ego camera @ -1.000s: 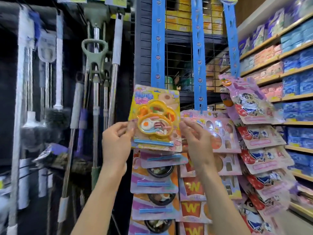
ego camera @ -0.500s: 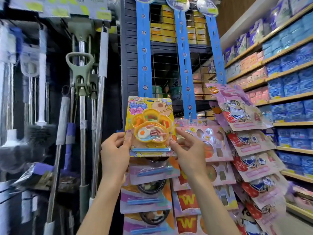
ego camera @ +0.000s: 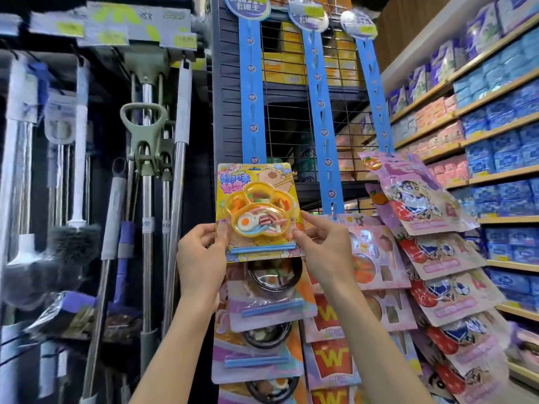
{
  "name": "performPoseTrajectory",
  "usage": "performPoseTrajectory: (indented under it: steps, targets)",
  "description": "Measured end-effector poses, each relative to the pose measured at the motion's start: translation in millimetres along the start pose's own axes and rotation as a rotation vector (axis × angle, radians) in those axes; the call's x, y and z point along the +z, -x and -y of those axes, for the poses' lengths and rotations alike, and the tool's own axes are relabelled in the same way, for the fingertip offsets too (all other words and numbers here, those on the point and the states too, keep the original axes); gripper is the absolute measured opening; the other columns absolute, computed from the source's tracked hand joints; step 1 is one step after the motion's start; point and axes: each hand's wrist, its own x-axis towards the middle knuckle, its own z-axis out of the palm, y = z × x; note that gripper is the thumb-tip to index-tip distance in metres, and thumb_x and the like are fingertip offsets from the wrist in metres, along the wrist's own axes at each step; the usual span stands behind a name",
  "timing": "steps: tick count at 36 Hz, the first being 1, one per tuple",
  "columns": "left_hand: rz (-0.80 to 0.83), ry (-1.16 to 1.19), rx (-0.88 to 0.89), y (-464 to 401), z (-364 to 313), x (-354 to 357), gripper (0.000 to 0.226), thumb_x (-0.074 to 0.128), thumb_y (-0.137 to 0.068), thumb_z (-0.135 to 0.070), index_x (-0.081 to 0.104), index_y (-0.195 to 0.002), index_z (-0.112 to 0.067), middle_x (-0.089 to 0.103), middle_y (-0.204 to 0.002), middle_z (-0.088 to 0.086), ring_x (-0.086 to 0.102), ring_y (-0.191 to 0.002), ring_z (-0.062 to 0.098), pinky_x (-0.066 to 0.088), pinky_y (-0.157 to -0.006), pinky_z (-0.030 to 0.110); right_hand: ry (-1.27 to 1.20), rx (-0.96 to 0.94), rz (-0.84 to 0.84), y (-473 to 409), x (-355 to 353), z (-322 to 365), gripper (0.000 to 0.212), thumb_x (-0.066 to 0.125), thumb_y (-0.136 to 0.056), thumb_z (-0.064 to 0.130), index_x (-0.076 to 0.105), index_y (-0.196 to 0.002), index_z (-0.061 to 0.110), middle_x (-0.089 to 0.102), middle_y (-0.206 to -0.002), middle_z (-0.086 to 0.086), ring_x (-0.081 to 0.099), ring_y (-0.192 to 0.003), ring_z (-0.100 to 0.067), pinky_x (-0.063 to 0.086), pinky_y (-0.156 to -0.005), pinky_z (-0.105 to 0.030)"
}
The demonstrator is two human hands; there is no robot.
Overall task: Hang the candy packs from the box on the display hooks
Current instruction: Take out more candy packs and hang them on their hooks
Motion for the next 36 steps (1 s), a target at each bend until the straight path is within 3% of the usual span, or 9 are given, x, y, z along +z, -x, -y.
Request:
performPoseTrajectory:
  steps: [8, 13, 19, 24, 28, 32, 36]
  targets:
    - [0.02, 0.01, -0.028, 3, -1, 0, 0.019, 0.065, -0.095, -0.033, 0.069, -0.098, -0.014, 0.077, -0.089, 0.002, 0.075, -0.086, 0.021, 0.06, -0.082, 0.051, 0.035, 0.014, 0.019, 1, -3, 1, 0.043, 0.07, -0.093, 0.017, 0.061, -0.135, 0.016, 0.065, -0.079, 0.002, 0.06, -0.073, -0.002, 0.048, -0.069, -0.012]
    - [0.016, -0.009, -0.056, 10, 3, -2, 0.009, 0.065, -0.096, -0.025, 0.069, -0.096, -0.017, 0.077, -0.088, 0.002, 0.075, -0.085, 0.021, 0.06, -0.082, 0.051, 0.051, 0.036, 0.017, 9, -4, -8, 0.045, 0.071, -0.092, 0.022, 0.062, -0.135, 0.015, 0.059, -0.079, 0.005, 0.059, -0.077, -0.008, 0.05, -0.076, -0.023]
    - [0.0, -0.022, -0.056, 26, 10, -4, 0.01, 0.065, -0.095, -0.031, 0.069, -0.091, -0.023, 0.077, -0.085, -0.003, 0.074, -0.085, 0.016, 0.06, -0.084, 0.047, 0.032, 0.065, -0.004, 21, -10, -7, 0.041, 0.074, -0.089, 0.019, 0.067, -0.129, 0.019, 0.062, -0.081, 0.003, 0.06, -0.078, -0.009, 0.058, -0.087, -0.038]
    - [-0.029, 0.003, -0.049, 41, 10, -10, 0.011, 0.067, -0.095, -0.024, 0.065, -0.104, -0.018, 0.074, -0.077, 0.002, 0.073, -0.065, 0.014, 0.061, -0.061, 0.034, 0.043, 0.116, -0.033, 29, -17, -13, 0.021, 0.079, -0.083, 0.02, 0.072, -0.093, 0.036, 0.064, -0.081, 0.001, 0.07, -0.081, -0.028, 0.06, -0.075, -0.053]
    - [-0.1, 0.053, -0.058, 62, 20, -19, 0.017, 0.065, -0.096, -0.017, 0.063, -0.11, -0.009, 0.067, -0.064, 0.002, 0.064, -0.046, 0.015, 0.052, -0.046, 0.025, 0.039, 0.112, -0.098, 47, -26, -21, 0.012, 0.077, -0.083, 0.016, 0.073, -0.091, 0.024, 0.068, -0.08, -0.003, 0.069, -0.077, -0.023, 0.061, -0.072, -0.049]
    - [-0.16, 0.093, -0.036, 100, 38, -22, 0.008, 0.061, -0.098, -0.014, 0.061, -0.096, -0.007, 0.06, -0.058, -0.001, 0.058, -0.042, 0.015, 0.044, -0.041, 0.022, 0.031, 0.114, -0.028, 76, -31, -31, 0.007, 0.078, -0.085, 0.015, 0.072, -0.085, 0.013, 0.07, -0.079, -0.005, 0.063, -0.068, -0.016, 0.056, -0.061, -0.033]
    - [-0.129, 0.142, -0.044, 141, 56, -19, 0.021, 0.056, -0.101, -0.02, 0.057, -0.081, -0.012, 0.054, -0.054, -0.002, 0.052, -0.04, 0.015, 0.04, -0.039, 0.023, 0.034, 0.101, 0.058, 110, -40, -44, 0.008, 0.077, -0.087, 0.013, 0.071, -0.083, 0.01, 0.071, -0.079, -0.011, 0.063, -0.063, -0.017, 0.051, -0.055, -0.021]
